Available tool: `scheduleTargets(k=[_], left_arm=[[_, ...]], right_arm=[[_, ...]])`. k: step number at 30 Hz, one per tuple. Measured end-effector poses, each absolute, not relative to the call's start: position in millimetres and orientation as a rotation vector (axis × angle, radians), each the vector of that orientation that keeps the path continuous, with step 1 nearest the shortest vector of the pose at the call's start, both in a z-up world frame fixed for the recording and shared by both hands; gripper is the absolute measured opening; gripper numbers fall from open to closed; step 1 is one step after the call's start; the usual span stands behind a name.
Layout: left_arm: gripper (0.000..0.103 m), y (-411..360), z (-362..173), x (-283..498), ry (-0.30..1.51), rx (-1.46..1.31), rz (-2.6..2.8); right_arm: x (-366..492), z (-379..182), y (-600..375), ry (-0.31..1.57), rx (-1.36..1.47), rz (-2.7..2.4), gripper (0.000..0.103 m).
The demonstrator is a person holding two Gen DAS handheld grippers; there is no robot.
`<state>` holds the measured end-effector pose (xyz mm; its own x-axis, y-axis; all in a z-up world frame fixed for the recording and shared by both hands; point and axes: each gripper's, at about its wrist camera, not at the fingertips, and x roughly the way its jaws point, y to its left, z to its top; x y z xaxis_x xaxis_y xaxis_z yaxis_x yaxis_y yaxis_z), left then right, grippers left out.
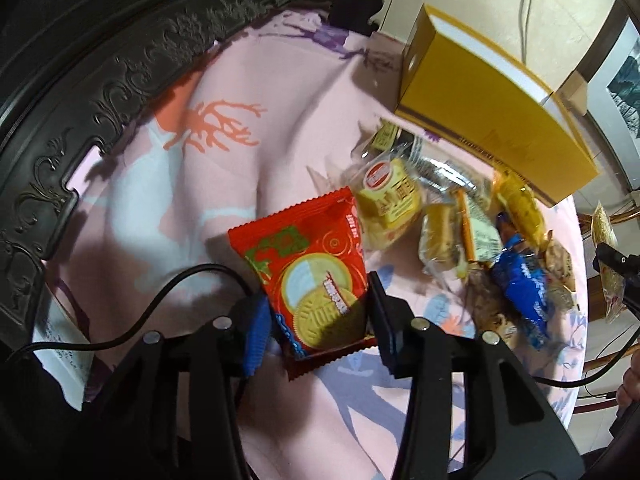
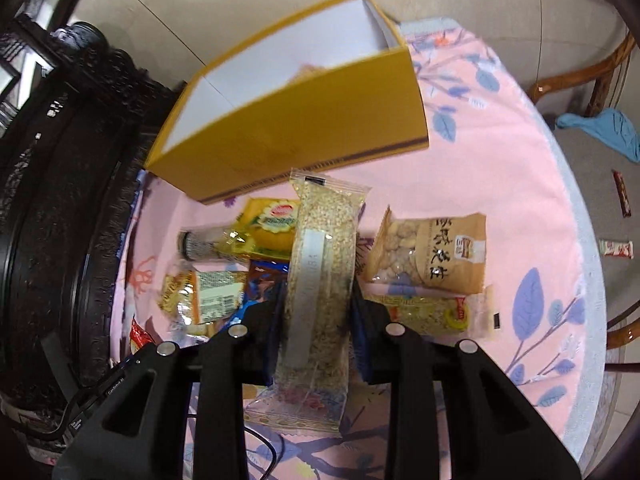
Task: Organize snacks
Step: 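Grasp the red cookie packet with left gripper while right grasps the clear rice-cracker bag, then carry both packets over the yellow box and open both grippers to drop them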
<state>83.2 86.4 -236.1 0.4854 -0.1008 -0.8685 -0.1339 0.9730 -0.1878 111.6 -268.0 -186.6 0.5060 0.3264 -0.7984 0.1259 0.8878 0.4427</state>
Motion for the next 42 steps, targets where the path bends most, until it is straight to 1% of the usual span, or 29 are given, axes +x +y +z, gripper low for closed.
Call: scheduleTargets(k=[6,14,24,32,42], left_arm=[[0.044,78,-202,75,0.971,-0.210,-0.028],[0.044,61,-157,86,0.860,-0.170,-0.107],[0.044,34,-98,131,0.730,-0.111,-0.225],[0.044,2,-48,168,0.622,-0.079,-0.325],[0.044,-30,-9,219,0.557,-0.075,-0.391]], right_arm=[[107,-168,-273,0.997,0.504,0.135,0.031],[105,-150,-272,0.948,0.496,0.151,0.031],[118,-121,-279,0.873,0.485,0.161,0.031],[143,-79,-280,0.776,0.455,0.177,0.031],[179,-33,-282,0.667,0.410,0.171,0.031]])
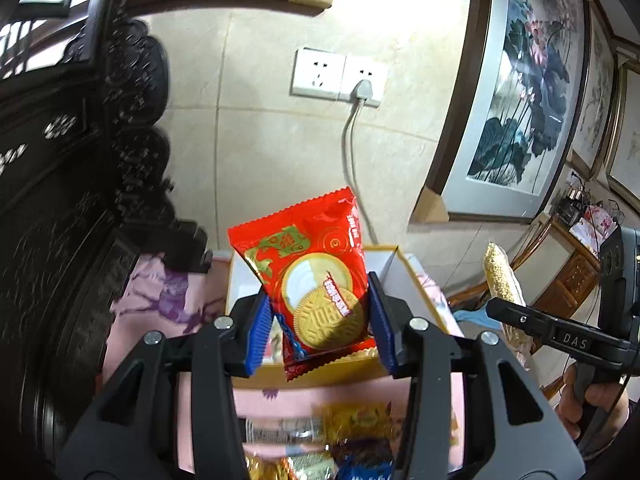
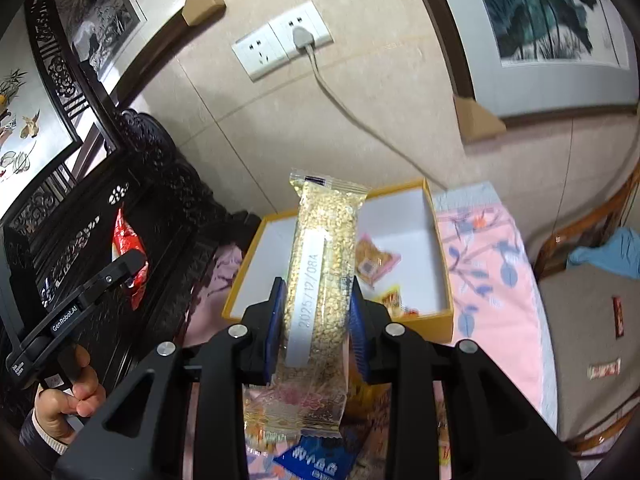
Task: Organize snacks
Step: 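Carry both packets over the yellow box and open both grippers to drop them, then lower the left gripper to the pile while the right grasps the clear rice-bar bag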
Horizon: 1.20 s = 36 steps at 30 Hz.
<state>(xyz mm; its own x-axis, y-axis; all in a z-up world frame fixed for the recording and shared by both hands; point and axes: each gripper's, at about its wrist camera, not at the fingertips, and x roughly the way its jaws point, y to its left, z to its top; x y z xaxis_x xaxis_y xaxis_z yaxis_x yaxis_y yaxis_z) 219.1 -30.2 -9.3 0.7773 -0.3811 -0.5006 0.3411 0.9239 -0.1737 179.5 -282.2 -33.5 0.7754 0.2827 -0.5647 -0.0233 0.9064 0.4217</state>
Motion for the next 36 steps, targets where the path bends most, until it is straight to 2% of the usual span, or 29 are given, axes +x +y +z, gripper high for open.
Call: scheduleTargets(k=[8,16,18,19,20,36], left_arm=[[0.044,-55,3,263,0.547,-0.043,-0.389],[0.045,-69,-25,305,0.612,-0.031,-0.384],[0.068,-74,-40,317,0.651,-0.014,-0.365],[0.084,-76,-49,323,0.675,-0.001,-0.338],[0.084,-78,-58,326,0.691,0.018,-0.298],[0.089,-37,-61,238,0.696,-0.055,-0.294]], right_arm=[[221,-18,-284,0.590,0.362,0.160,0.031],[260,-40,-287,0.621,0.337,0.159,0.031],[273,-52,-285,0.658,0.323,0.158,0.035],[280,-59,-283,0.695,0.295,0.111,0.054],[282,-63,-282,0.714,0.280,0.061,0.065],[195,-88,-302,0.736,0.333,0.125,0.065]])
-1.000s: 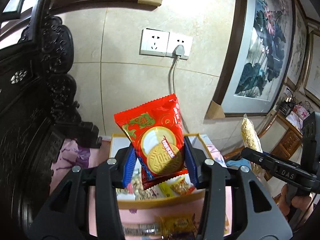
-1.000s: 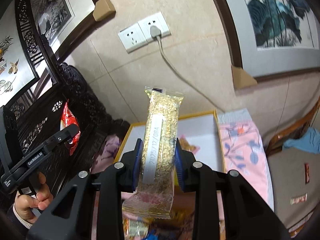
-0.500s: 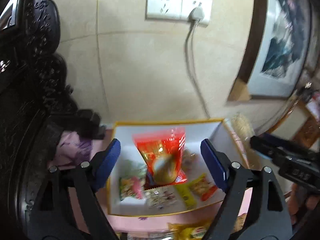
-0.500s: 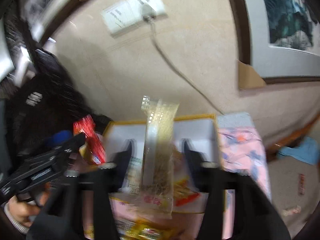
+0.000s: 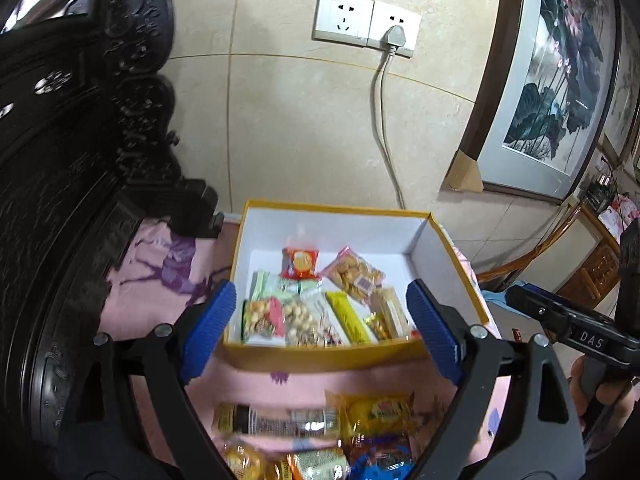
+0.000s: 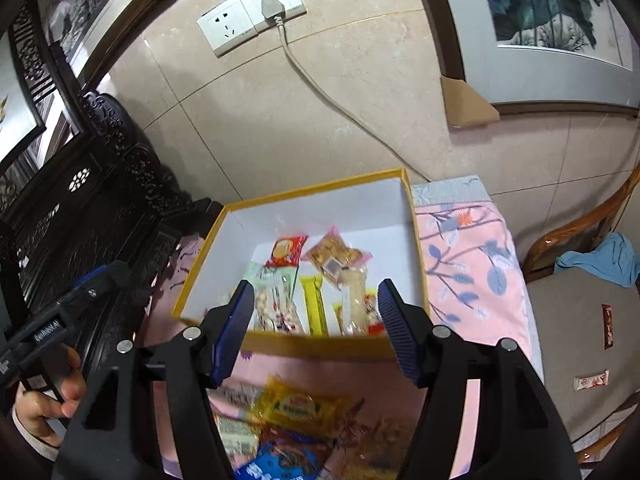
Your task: Organize snacks
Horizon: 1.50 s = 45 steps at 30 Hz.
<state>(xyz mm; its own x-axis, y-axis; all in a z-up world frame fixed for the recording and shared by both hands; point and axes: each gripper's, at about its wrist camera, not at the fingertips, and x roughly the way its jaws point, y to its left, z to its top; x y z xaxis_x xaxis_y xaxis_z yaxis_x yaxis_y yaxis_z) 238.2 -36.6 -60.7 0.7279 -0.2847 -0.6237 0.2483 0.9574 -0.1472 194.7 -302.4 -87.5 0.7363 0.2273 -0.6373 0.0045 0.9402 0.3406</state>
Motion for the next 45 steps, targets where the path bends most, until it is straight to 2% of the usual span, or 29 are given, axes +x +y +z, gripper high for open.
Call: scheduleTargets(k=[14,25,31,35,38,45], left_arm=[[0.092,-25,-120,133,0.872,-0.035,-0.284],[0.094,32,-133,96,0.931,-0.058,-0.136],[0.094,84,-118,93,0.882,-0.140,0.008],[0.094,105,-105,88,0.849,-0.148,0.065],[0.095,115,-97,85,0.827,-0.152,0.089],[0.095,104,-100,86,0.839,-0.146,0.052]], right_arm=[[100,-178,-286,0.930,0.090,0.226,0.065],[101,-248,-261,1.027,-0.248,0.419,0.065],[115,-270,-252,1.069,-0.375,0.493,0.050],[121,-274,-256,1.106,-0.320,0.518,0.042],[117,-273,-257,1.115,-0.306,0.494,0.032],[89,-267,-266,1.143,-0.192,0.415,0.030]])
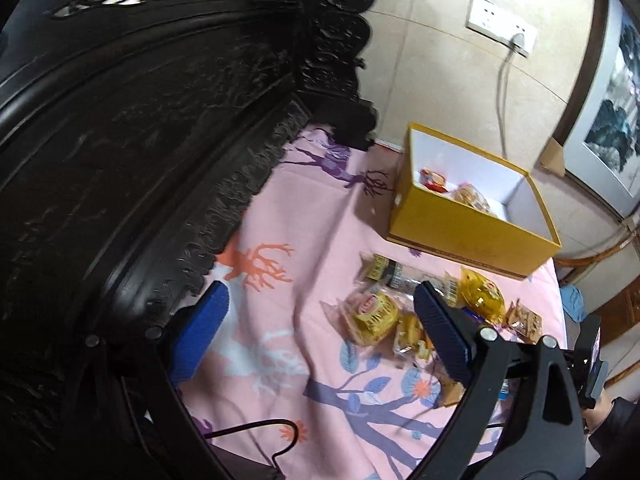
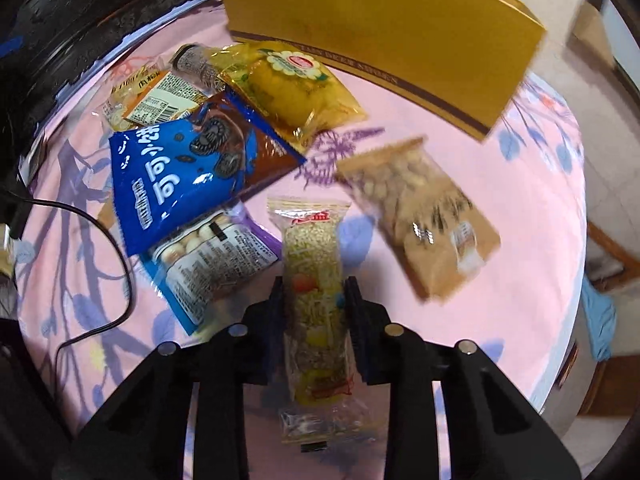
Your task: Organize snacks
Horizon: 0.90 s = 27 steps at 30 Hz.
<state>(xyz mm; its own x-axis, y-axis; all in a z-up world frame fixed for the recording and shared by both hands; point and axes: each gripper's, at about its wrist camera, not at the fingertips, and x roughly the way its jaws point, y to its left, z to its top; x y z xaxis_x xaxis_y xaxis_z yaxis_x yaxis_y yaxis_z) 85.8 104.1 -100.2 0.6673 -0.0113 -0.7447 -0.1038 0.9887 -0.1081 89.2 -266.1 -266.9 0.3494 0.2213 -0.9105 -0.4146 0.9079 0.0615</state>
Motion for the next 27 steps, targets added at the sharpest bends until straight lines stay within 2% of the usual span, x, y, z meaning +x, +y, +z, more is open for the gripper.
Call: scheduleTargets(k=[10,16,21,27], left_arm=[[0.095,-5,-151,100,0.966,-0.009,-0.232],[0.095,-27,-187,120,1.044,0.030,-0.252],[0.095,-42,-199,139,1.111,-0.028,-0.314],[0.095,-106,-221,147,1.177,0.056,-0.417]], right_arm=[[47,-217,-291,1.030,0.108,0.294,0.030],[37,-192,-293,0.980,0.208,0.282,0.030],[34,-188,-295,0.979,0.285,0.271,0.030],[37,-189,-300,0.986,0.314,0.254,0.030]])
